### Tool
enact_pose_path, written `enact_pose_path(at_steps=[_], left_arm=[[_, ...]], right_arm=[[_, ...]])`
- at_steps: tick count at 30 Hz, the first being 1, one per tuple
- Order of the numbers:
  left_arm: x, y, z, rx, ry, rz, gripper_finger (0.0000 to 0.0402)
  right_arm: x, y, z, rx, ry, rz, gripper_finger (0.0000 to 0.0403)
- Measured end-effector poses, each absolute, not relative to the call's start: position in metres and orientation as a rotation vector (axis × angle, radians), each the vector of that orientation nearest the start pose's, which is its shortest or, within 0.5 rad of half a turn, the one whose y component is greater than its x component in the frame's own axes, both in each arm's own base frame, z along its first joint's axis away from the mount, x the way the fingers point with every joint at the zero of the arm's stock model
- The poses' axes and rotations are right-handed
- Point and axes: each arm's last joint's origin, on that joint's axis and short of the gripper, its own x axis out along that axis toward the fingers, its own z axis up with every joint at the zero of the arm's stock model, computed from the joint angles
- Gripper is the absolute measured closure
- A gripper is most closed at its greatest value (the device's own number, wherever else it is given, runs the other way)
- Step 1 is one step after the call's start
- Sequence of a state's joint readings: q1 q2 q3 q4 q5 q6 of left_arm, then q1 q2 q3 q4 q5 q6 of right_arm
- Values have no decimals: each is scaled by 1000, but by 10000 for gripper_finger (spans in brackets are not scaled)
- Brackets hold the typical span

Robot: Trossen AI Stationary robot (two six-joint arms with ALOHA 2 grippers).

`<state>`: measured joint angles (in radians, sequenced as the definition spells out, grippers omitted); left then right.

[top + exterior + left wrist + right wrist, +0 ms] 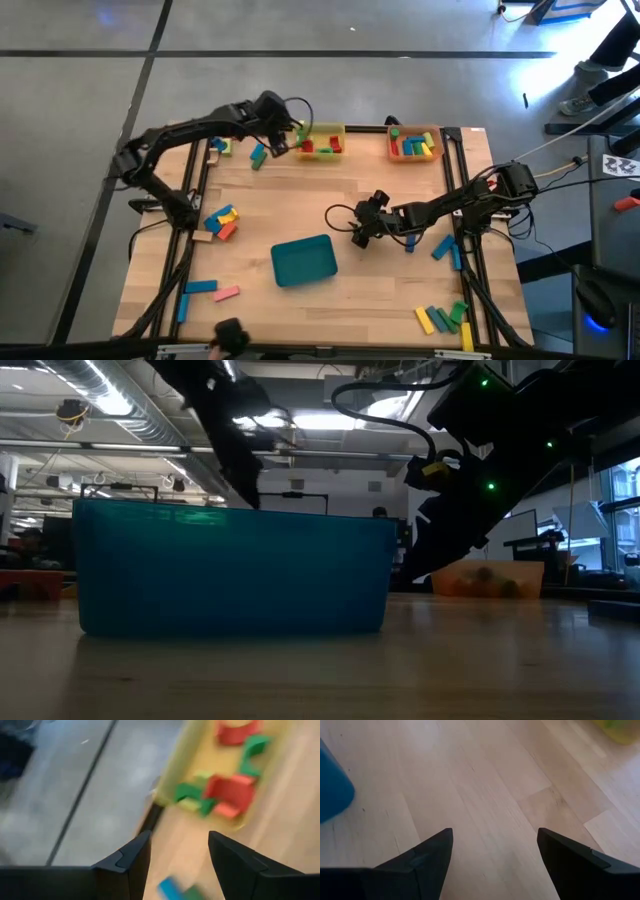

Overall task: Sort blocks by size
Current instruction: Put the light green arch block into the yellow bin

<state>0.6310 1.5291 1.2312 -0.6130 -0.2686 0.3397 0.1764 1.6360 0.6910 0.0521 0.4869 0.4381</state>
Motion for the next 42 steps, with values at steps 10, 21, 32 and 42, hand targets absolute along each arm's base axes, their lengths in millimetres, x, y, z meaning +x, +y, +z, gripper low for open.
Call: enact_pose_path(at_steps=[10,21,32,42], left_arm=[[202,206,280,-104,1187,947,237],[167,220,240,-368,1203,1152,259],[147,219,213,-480,1239,1245,270],[144,214,198,-503,1256,1237,270]], right_arm=[[286,37,131,117,762,-465,111],[286,37,131,118,762,-465,111],[286,37,131,123,759,-466,111],[286,37,131,123,759,-465,111]])
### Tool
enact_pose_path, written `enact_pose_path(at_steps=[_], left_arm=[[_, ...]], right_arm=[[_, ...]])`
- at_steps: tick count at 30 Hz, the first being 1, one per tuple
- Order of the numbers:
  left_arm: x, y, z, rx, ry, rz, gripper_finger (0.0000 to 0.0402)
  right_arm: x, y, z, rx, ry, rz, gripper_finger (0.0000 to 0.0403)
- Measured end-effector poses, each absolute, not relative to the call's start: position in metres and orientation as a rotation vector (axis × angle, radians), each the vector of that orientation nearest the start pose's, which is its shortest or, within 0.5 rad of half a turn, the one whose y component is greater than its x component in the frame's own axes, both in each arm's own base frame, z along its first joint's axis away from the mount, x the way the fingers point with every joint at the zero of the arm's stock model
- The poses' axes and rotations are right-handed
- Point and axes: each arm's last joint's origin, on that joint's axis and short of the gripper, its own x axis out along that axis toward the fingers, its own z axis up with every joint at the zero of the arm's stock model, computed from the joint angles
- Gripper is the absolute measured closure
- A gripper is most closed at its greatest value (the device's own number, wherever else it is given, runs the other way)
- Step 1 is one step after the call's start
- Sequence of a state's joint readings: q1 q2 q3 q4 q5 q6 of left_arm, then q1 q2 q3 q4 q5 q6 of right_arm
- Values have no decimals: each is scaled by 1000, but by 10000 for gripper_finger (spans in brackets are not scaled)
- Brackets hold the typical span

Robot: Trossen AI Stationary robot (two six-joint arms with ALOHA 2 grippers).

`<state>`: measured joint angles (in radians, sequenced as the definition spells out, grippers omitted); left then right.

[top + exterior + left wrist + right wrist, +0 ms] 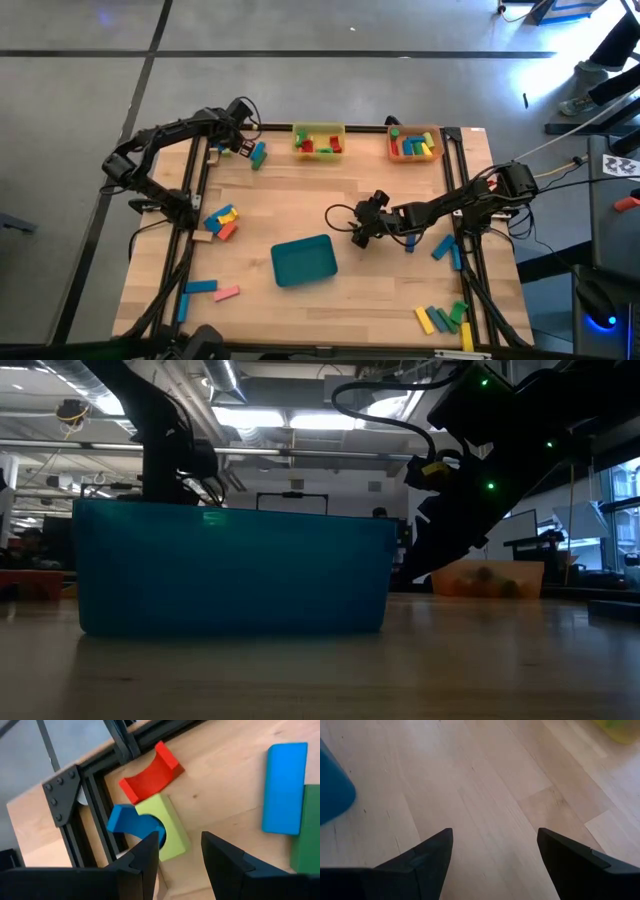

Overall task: Sort blocks by size
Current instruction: Put the light green arch block into the yellow bin

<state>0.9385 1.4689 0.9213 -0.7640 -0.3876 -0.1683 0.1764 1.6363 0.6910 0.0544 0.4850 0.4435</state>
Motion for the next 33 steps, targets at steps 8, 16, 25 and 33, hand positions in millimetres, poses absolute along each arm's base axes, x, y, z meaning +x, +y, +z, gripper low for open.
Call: enact_pose_path(at_steps=[8,16,25,33], left_arm=[[139,213,187,-529,1242,1249,270],[140,214,185,-544,1236,1249,270],[144,223,158,-552,1360,1219,270],[144,224,157,-540,1375,1212,270]], right_arm=[[286,37,131,127,762,-459,111],[286,37,131,127,761,-458,111],[286,38,131,132,757,-459,111],[286,38,131,141,763,-443,111]])
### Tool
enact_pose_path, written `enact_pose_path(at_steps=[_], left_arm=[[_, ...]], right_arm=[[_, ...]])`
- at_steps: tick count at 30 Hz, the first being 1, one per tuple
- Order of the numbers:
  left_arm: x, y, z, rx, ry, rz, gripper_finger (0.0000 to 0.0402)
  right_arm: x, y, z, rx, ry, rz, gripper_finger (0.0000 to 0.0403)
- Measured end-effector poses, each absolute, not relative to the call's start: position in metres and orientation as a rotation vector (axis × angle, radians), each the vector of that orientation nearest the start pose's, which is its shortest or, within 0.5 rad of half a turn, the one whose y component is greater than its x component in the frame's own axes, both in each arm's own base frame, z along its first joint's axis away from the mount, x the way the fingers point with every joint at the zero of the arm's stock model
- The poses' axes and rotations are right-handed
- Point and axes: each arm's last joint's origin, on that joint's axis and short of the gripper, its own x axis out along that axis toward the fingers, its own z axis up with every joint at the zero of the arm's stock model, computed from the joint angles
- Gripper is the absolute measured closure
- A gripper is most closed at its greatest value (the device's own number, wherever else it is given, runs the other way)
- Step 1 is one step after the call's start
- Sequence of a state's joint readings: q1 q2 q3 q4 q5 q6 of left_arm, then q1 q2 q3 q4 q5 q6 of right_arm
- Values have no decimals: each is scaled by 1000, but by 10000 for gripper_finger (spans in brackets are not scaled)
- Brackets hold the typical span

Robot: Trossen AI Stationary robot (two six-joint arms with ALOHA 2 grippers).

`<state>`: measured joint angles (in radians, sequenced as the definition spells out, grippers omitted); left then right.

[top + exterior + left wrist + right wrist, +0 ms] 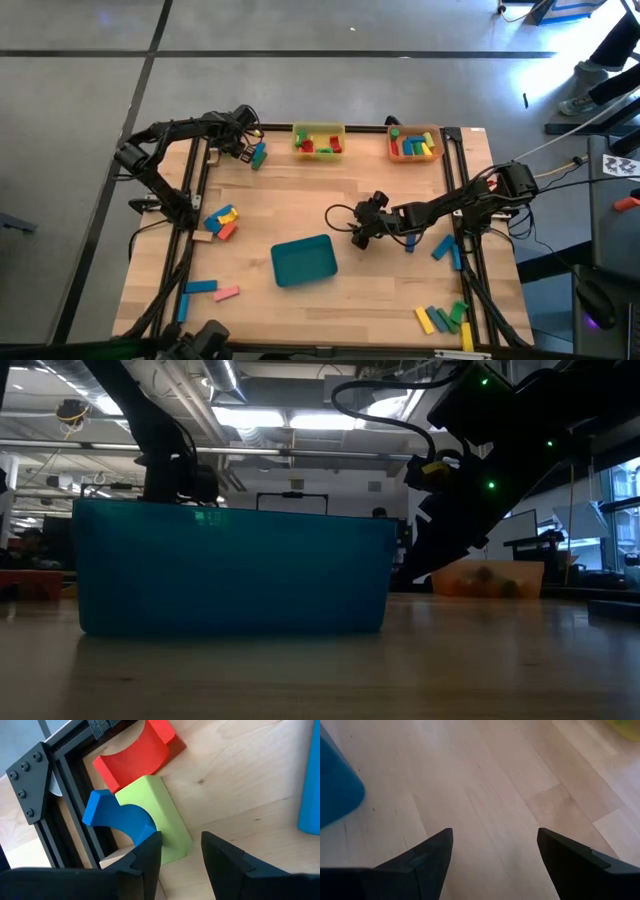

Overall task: Sort blocks by size
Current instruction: Put the light green arch block into the yellow bin

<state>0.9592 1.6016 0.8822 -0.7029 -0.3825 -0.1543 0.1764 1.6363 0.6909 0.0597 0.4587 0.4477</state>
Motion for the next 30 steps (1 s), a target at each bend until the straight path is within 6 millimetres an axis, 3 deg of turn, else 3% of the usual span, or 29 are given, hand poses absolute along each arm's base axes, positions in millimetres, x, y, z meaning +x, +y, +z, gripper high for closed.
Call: enact_pose_path(at_steps=[30], left_arm=[[145,226,161,-504,1386,1254,270]], right_arm=[[286,38,131,140,763,-444,111]])
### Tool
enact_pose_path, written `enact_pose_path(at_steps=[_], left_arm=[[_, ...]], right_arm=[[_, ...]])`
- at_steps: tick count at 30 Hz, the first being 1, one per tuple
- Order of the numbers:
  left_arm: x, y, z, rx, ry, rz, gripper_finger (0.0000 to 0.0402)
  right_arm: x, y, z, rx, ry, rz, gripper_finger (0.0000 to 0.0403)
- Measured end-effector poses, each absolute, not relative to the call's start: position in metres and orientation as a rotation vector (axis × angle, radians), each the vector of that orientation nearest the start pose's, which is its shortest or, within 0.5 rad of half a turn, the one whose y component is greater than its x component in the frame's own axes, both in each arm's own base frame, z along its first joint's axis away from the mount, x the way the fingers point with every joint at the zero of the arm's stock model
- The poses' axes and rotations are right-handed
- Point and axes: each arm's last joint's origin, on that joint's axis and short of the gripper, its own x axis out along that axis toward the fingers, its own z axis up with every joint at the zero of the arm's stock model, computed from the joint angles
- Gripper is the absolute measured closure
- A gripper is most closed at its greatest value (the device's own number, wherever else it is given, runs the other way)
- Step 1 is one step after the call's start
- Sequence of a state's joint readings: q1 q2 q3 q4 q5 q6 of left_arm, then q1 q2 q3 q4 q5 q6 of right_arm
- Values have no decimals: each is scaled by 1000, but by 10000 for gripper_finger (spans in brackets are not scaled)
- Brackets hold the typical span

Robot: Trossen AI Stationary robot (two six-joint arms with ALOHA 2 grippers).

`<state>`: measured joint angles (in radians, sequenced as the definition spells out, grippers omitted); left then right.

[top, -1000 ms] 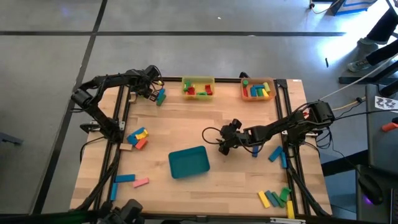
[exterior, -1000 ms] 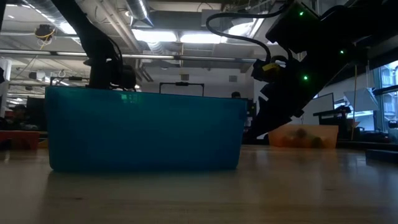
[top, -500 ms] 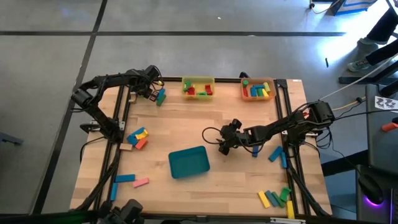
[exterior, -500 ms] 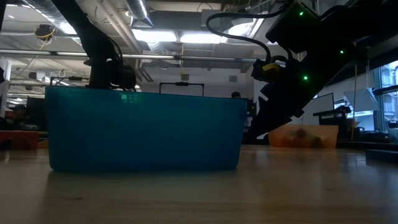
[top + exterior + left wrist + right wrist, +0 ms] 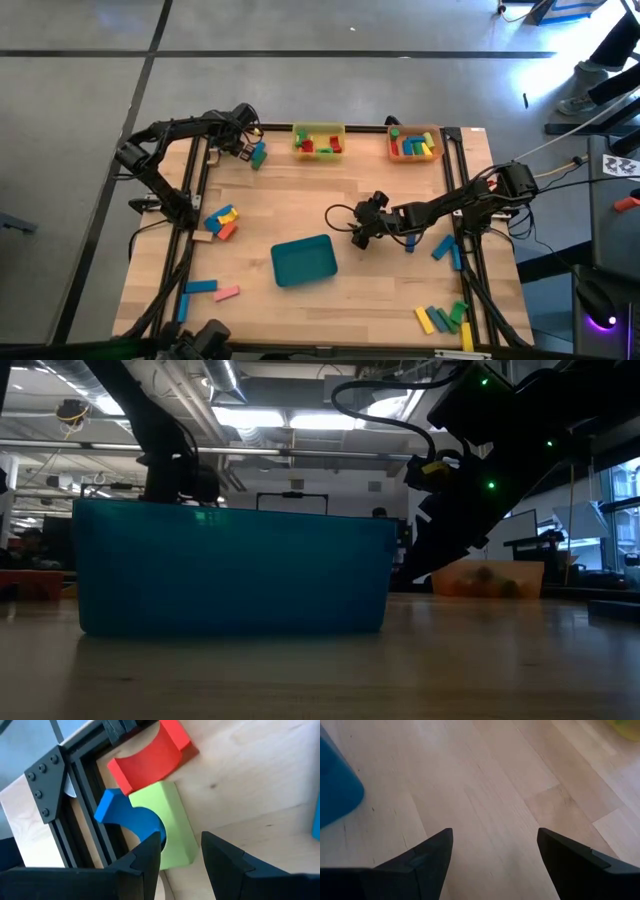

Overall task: Sort blocks by size
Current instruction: Put the light green arch block into the yellow bin

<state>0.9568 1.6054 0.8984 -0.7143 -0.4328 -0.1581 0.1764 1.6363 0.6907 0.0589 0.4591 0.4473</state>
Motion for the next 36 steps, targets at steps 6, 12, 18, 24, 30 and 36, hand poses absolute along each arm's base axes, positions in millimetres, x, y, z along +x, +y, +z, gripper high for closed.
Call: enact_pose_path(at_steps=[6,12,18,24,30,36], left_arm=[[144,223,158,-505,1399,1247,270],[144,218,150,-560,1388,1158,270],[146,212,147,-554,1422,1064,270],[158,207,146,-543,1387,998,270],[164,208,147,-507,1353,985,277],[163,208,148,-457,1385,937,331]], right_arm=[[286,38,131,140,763,-443,111],[286,38,131,143,766,-437,111],[286,38,131,143,766,-437,111],[286,38,131,140,767,-435,111],[286,38,131,137,767,-435,111],[286,38,131,137,768,-435,111]])
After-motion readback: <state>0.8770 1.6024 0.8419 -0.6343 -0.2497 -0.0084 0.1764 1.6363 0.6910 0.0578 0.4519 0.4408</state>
